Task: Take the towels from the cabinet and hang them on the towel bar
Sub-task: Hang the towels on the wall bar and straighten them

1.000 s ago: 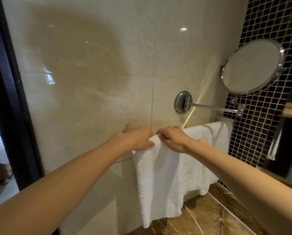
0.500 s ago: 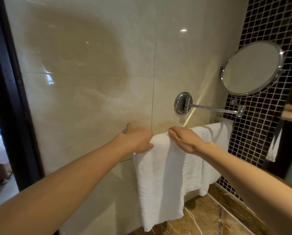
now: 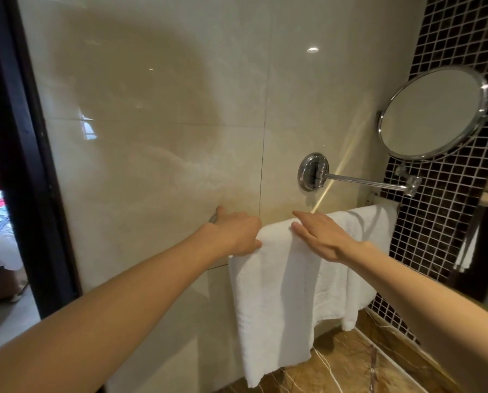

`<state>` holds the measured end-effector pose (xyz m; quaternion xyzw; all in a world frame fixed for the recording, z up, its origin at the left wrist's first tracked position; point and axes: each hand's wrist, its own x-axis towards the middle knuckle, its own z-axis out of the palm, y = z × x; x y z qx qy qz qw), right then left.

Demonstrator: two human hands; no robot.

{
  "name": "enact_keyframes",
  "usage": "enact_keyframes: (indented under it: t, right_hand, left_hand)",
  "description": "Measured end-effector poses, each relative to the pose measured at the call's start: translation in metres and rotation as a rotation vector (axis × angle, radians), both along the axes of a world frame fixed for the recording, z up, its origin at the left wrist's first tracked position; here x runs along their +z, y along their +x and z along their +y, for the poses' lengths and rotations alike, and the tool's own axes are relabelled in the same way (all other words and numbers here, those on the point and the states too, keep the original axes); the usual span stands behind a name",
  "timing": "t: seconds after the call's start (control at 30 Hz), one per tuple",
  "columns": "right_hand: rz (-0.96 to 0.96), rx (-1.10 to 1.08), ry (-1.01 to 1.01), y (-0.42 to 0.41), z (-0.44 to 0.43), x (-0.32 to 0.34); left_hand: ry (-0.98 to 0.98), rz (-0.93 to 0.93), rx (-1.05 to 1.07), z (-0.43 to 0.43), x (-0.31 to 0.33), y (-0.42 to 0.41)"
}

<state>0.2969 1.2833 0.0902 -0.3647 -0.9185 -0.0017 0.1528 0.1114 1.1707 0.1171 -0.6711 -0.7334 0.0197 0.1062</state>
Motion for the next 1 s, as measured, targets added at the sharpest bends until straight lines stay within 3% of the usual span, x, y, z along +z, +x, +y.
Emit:
enact_keyframes:
  t: [0.33,0.8,0.9,1.0]
  right_hand:
    - [-0.077,0.272,0.219,-0.034,-0.023,0.007]
    - [0.013,0.148,0.004,-0.056,-0.036,0.008]
    - [0.103,0.141,0.150,-0.052,-0.038,0.006]
    - [0.069,0.141,0.332,-0.047,-0.037,-0.001]
  left_hand:
    - [0.144,0.098,-0.016,-0.019,-0.005,0.010]
    - [0.054,0.050,0.002,-0.020,0.003,0.009]
    - [0.119,0.103,-0.010,-0.020,-0.002,0.012]
    - [0.227,0.125,-0.003,-0.020,-0.007,0.015]
